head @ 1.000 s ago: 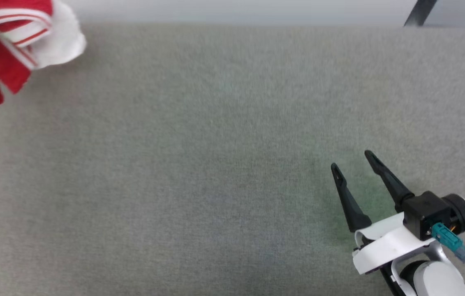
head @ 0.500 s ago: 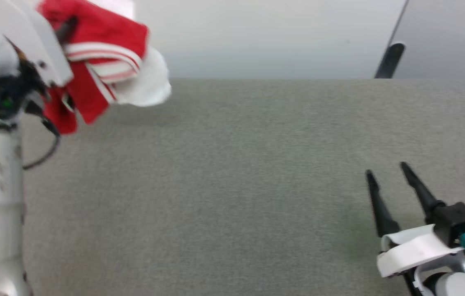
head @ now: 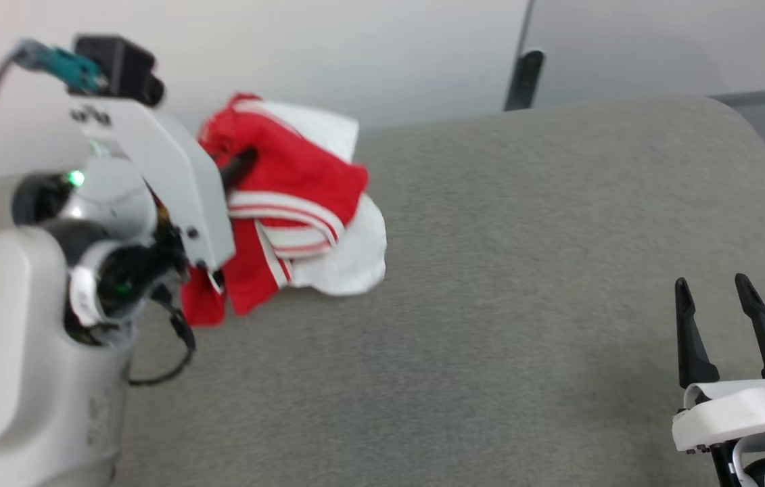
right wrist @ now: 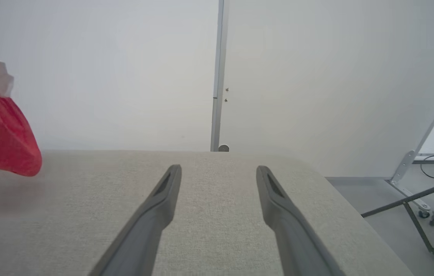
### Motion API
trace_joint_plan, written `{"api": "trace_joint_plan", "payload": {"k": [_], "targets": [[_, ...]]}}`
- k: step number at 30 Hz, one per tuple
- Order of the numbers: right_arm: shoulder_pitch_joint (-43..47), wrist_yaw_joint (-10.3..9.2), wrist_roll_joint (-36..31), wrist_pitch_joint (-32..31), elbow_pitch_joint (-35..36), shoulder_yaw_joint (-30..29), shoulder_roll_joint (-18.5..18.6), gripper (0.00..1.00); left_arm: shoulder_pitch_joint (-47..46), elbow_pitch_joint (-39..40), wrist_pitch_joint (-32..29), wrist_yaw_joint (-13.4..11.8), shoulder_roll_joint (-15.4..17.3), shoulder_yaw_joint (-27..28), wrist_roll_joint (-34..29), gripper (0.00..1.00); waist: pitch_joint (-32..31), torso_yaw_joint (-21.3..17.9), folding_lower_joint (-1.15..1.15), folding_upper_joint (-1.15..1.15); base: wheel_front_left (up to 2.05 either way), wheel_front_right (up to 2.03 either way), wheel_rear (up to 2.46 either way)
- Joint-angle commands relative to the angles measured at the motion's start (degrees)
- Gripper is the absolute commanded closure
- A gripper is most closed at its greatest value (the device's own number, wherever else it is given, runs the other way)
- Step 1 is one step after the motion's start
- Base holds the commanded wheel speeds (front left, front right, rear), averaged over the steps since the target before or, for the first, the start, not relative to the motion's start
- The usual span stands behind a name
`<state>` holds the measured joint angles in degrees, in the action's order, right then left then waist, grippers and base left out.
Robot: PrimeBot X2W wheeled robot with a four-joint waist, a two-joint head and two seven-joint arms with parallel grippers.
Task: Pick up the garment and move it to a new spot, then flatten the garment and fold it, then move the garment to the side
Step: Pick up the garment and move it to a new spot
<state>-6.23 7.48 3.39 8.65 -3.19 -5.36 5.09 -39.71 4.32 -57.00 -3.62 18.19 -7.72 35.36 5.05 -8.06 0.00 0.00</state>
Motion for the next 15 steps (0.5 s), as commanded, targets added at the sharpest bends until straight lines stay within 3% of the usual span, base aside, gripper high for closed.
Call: {"api": "trace_joint_plan", "payload": {"k": [1, 8, 15], "targets": [[0.14, 0.02, -0.02, 0.50, -0.26, -0.55, -0.36, 0.00, 1.36, 0.68, -0.10, -0.36, -0.44, -0.53, 0.13, 1.00, 1.84, -3.92, 0.00, 0.00, 0.00, 0.00, 0.00], [-0.77, 0.02, 0.51, 1.71, -1.79, 0.10, -1.38, 0.00, 6.51, -2.50, 0.76, 0.24, -1.50, -3.41, -0.52, 1.00, 4.24, -7.10, 0.00, 0.00, 0.00, 0.00, 0.00], [-2.09, 0.01, 1.07, 2.58, -3.99, 0.95, -1.84, 0.00, 7.58, -12.54, 2.42, 3.67, -1.96, -5.51, 0.31, 1.00, 5.10, -7.77, 0.00, 0.00, 0.00, 0.00, 0.00]]}}
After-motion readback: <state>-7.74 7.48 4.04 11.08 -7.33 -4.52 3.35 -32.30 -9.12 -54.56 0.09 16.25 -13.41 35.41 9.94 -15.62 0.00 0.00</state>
